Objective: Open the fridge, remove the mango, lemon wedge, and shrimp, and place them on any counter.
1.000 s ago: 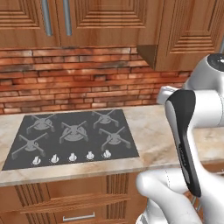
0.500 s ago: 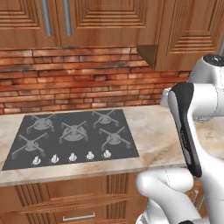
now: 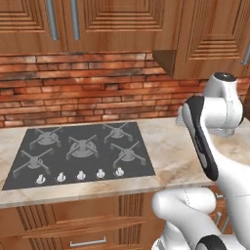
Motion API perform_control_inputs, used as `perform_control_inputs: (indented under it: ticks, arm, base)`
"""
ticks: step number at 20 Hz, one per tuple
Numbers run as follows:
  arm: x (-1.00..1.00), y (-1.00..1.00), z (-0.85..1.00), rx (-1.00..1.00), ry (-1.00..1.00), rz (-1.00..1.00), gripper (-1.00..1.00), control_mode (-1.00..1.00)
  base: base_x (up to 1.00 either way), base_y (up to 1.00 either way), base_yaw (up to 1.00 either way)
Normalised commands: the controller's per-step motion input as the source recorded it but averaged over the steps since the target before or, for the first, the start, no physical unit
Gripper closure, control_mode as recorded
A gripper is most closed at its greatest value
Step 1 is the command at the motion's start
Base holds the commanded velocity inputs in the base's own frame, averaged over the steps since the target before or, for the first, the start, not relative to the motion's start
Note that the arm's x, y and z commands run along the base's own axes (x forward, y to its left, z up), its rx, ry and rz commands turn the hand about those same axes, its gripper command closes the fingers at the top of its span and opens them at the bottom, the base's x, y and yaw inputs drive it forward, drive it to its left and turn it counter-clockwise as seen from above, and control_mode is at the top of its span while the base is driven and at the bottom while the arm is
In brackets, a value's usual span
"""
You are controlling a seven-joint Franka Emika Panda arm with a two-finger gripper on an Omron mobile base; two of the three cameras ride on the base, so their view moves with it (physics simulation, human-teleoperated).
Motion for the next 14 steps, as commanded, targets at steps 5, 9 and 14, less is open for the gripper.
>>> perform_control_inputs:
  ticks: [5,9,14]
  arm:
    - [0.67,-0.1,-0.76,0.0,0.04,-0.01,1.0,-1.0]
    - [0.59,-0.05,-0.76,0.0,0.06,-0.03,1.0,-1.0]
    - [0.44,-0.03,-0.69,0.0,0.07,-0.02,1.0,-1.0]
  base:
    - [0.0,0.0,0.0]
    - [0.0,0.0,0.0]
    - [0.0,0.0,0.0]
